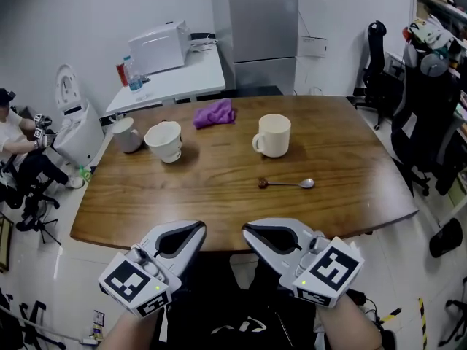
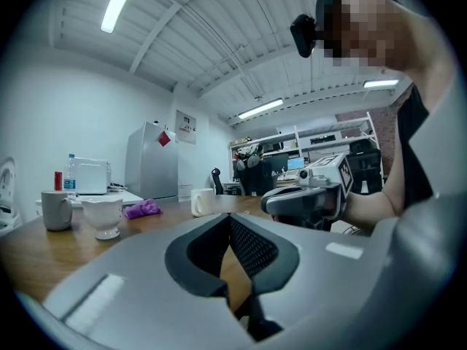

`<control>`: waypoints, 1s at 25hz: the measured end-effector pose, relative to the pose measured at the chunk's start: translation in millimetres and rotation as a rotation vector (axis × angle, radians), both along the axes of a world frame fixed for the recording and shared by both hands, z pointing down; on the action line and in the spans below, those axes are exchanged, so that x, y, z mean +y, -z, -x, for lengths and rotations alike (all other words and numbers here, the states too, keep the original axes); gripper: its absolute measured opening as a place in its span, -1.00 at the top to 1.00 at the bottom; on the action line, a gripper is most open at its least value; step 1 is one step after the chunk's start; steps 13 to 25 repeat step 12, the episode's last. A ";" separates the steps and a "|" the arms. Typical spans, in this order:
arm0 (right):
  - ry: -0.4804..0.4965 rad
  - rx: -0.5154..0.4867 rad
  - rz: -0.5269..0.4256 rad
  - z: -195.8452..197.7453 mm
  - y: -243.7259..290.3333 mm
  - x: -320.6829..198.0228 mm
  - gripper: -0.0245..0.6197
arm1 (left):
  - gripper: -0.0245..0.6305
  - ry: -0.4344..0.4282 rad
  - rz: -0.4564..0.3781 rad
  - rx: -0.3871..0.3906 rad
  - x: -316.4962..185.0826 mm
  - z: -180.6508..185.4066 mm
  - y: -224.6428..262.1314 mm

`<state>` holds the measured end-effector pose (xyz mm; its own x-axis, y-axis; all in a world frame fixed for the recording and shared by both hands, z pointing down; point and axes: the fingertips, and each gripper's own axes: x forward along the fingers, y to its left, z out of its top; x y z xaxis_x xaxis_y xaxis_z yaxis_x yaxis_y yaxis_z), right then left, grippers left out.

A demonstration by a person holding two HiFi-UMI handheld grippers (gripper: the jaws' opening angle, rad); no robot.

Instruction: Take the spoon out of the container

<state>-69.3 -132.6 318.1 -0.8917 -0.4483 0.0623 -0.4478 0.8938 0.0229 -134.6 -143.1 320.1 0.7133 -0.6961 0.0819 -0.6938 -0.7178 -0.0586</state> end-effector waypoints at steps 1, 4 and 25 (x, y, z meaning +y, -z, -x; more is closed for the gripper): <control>0.006 0.002 0.002 2.0 0.0 0.4 0.92 | 0.89 0.005 -0.002 0.000 0.8 2.3 1.0; 0.013 0.012 0.006 5.6 -1.8 1.8 0.92 | 0.89 0.008 -0.001 0.002 2.3 5.0 2.0; 0.082 -0.002 -0.013 29.5 -1.5 3.4 0.92 | 0.89 0.060 -0.007 -0.023 8.8 22.8 2.1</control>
